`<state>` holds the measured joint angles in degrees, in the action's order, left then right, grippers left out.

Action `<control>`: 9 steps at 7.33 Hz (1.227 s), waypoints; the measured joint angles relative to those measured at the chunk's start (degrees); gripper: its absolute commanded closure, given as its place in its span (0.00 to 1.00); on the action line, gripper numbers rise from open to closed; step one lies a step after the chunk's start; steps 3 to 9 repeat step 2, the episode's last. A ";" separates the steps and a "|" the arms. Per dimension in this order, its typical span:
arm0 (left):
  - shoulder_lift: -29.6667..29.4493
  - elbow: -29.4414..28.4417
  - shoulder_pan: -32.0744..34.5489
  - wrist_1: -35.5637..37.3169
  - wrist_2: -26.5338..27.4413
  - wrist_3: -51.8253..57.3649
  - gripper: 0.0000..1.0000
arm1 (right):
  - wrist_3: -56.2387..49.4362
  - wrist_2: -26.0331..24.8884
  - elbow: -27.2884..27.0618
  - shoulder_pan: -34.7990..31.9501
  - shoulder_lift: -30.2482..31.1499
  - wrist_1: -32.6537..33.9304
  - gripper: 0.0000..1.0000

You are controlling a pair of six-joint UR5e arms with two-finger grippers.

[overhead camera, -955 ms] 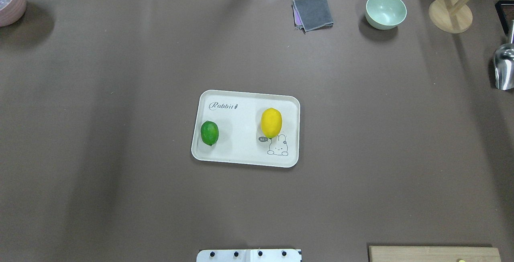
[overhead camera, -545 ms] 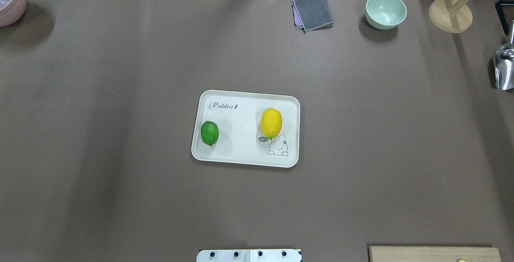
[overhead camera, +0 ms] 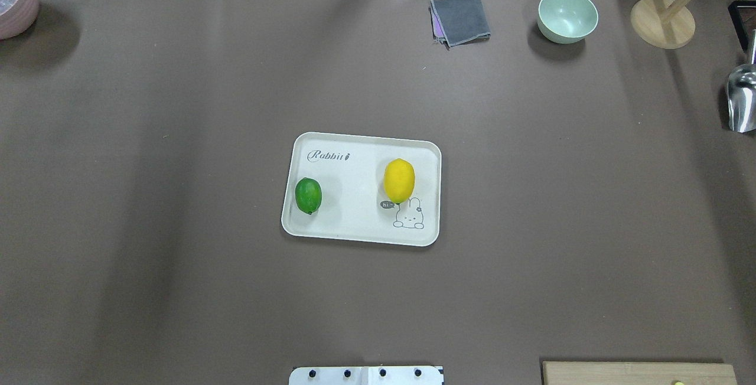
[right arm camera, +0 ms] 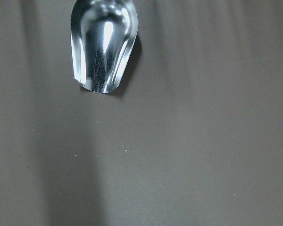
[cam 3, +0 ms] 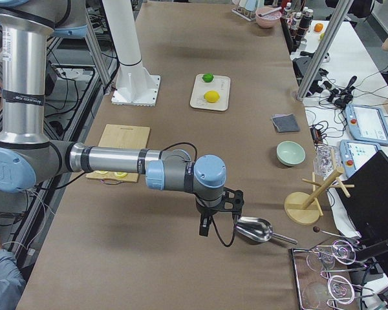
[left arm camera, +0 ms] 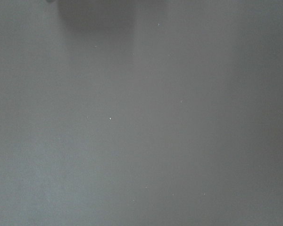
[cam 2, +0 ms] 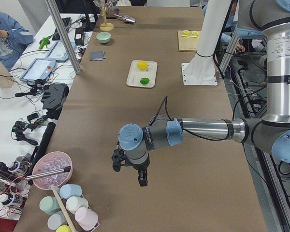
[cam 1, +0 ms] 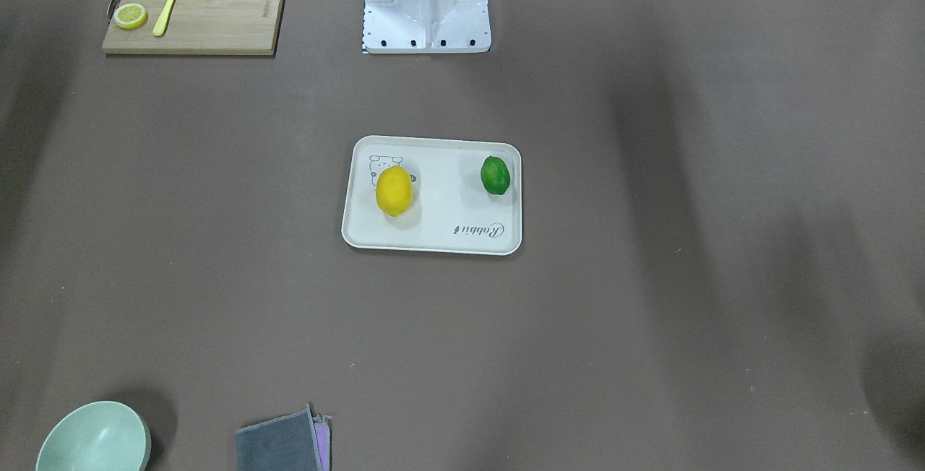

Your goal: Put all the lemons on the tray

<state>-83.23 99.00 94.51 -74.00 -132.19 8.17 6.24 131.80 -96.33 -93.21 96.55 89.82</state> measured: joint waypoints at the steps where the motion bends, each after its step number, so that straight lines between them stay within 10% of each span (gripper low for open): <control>1: -0.10 -0.08 -0.01 0.02 0.00 0.00 0.02 | 0.00 -0.02 0.00 -0.03 0.00 0.00 0.00; 9: -0.22 -0.15 -0.03 0.08 0.02 0.00 0.02 | 0.00 0.03 0.00 -0.03 0.01 0.00 0.00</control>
